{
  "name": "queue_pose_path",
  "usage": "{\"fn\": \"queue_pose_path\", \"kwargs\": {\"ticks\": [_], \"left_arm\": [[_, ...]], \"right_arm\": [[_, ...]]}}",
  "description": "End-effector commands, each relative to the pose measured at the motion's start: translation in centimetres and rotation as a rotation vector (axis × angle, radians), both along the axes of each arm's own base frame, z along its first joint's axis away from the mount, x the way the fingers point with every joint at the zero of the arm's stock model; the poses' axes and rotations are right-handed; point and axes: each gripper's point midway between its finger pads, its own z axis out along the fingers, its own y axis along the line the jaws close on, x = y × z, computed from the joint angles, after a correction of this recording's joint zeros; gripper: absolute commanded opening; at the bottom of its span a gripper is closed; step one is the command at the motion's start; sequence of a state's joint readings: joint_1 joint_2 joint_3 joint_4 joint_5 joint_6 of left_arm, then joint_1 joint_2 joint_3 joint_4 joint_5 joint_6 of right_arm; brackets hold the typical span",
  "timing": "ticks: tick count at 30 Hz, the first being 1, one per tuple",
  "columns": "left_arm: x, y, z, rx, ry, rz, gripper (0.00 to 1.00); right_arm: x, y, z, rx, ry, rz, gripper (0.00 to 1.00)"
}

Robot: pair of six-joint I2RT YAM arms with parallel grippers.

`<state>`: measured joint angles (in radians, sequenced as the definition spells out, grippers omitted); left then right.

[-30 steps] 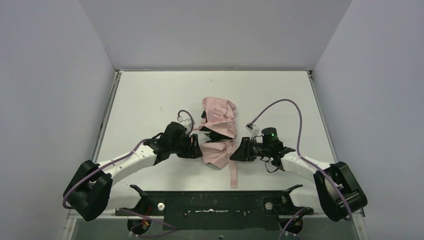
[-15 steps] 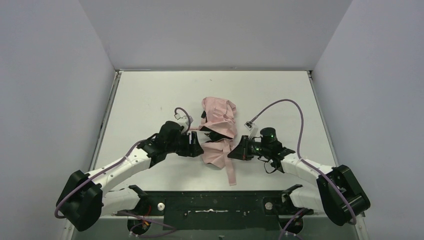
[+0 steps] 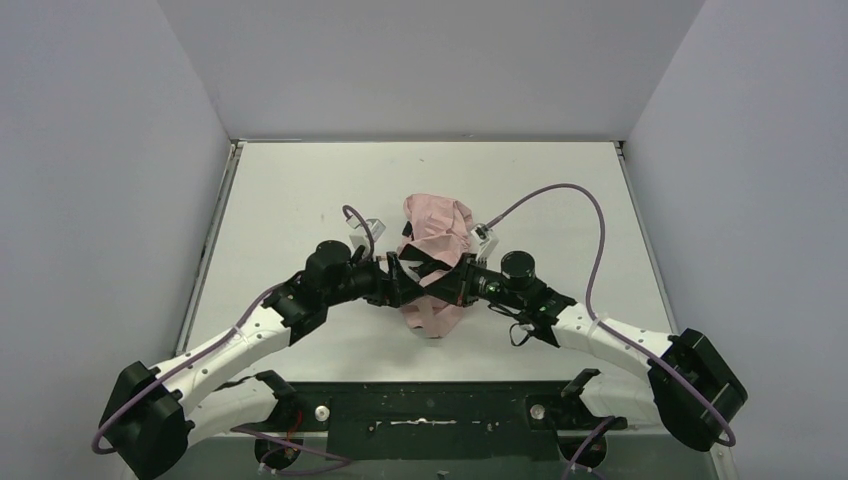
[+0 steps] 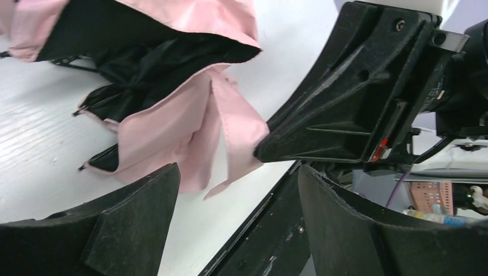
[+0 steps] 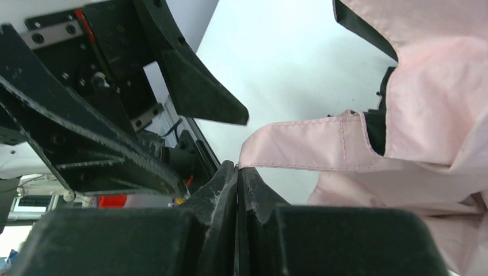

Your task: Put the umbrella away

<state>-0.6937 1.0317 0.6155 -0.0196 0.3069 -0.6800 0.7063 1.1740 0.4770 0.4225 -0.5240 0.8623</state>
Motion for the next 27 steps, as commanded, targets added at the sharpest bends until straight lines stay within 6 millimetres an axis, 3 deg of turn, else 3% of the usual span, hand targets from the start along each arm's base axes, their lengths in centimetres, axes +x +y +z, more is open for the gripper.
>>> {"fn": "queue_pose_path", "kwargs": {"ticks": [1,8,13,22,26,27], "left_arm": [[-0.1,-2.4,2.1,-0.114,-0.04,-0.06,0.73],[0.3,-3.5,1.6,-0.132,-0.051,-0.083,0.72],[0.0,-4.0,1.5,-0.149,-0.053,-0.116,0.49],[-0.2,-3.8,1.1,-0.161,-0.053,-0.114,0.24],[-0.2,-3.8,1.2,-0.168,-0.051,-0.111,0.01],[-0.1,-3.9,1.4,-0.171,-0.053,-0.112,0.0]], "right_arm": [[1.7,1.9,5.5,0.144,-0.099,-0.043,0.0],[1.3,2.5,6.1,0.179,-0.086,-0.035,0.0],[1.3,2.3,5.9,0.178,-0.074,-0.048,0.0],[1.5,1.4,5.8,0.145,-0.045,-0.096,0.0],[1.3,1.5,5.6,0.128,-0.036,-0.079,0.0],[1.2,1.4,5.6,0.116,-0.036,-0.075,0.0]]}}
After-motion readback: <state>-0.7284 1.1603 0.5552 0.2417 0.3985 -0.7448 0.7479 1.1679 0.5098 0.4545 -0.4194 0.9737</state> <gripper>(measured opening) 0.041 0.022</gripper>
